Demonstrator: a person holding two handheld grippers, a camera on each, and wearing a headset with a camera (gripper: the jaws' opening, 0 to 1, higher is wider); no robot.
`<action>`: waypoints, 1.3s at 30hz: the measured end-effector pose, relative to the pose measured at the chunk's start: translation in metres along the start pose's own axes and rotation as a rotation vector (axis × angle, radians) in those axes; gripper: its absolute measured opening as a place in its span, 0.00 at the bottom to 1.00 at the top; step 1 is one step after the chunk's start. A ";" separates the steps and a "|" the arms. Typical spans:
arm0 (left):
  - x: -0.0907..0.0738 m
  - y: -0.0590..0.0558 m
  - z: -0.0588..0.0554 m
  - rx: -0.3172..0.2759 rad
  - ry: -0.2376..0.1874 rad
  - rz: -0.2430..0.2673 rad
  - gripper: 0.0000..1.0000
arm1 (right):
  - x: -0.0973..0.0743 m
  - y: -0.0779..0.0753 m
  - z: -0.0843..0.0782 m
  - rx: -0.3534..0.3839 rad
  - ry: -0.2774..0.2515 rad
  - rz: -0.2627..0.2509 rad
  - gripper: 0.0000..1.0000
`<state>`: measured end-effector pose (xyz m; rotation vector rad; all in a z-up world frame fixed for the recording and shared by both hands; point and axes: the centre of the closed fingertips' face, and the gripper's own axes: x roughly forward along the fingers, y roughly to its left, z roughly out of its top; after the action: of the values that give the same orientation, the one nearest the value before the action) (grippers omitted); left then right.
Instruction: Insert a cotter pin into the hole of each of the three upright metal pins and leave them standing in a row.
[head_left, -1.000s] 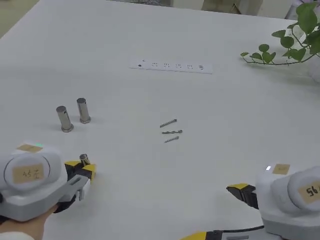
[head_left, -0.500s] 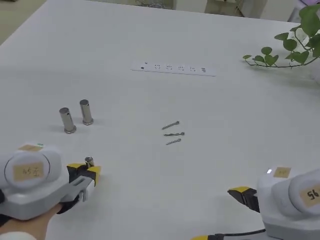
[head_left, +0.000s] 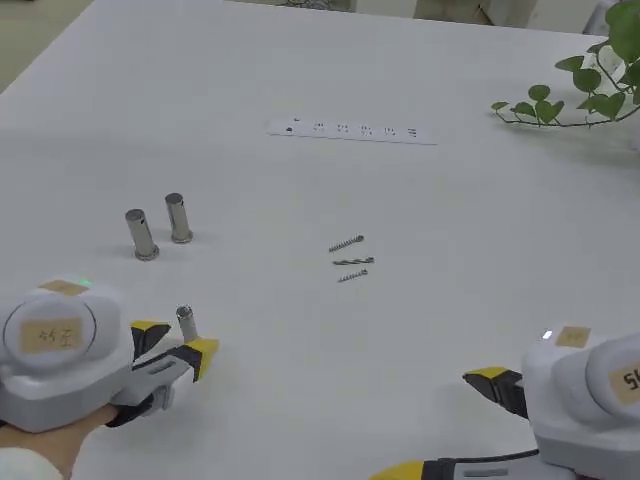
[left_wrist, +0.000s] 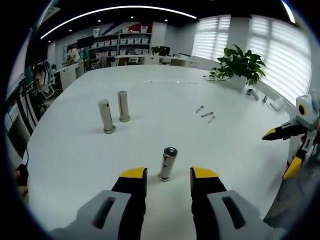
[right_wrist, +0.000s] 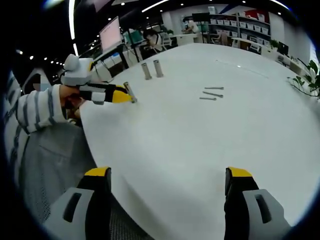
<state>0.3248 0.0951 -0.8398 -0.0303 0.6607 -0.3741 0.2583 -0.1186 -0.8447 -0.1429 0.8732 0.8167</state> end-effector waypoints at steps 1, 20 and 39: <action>0.000 0.001 0.000 -0.002 0.002 -0.009 0.35 | 0.000 0.000 0.000 0.001 -0.001 0.000 0.95; -0.028 -0.014 0.001 0.033 0.003 -0.181 0.96 | -0.002 -0.005 0.001 0.000 0.005 -0.018 0.95; -0.033 -0.011 -0.001 -0.030 -0.010 -0.232 0.99 | 0.000 -0.025 0.047 -0.150 0.046 -0.057 0.93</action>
<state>0.2960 0.0963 -0.8194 -0.1384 0.6545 -0.5870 0.3050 -0.1159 -0.8191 -0.3181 0.8468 0.8286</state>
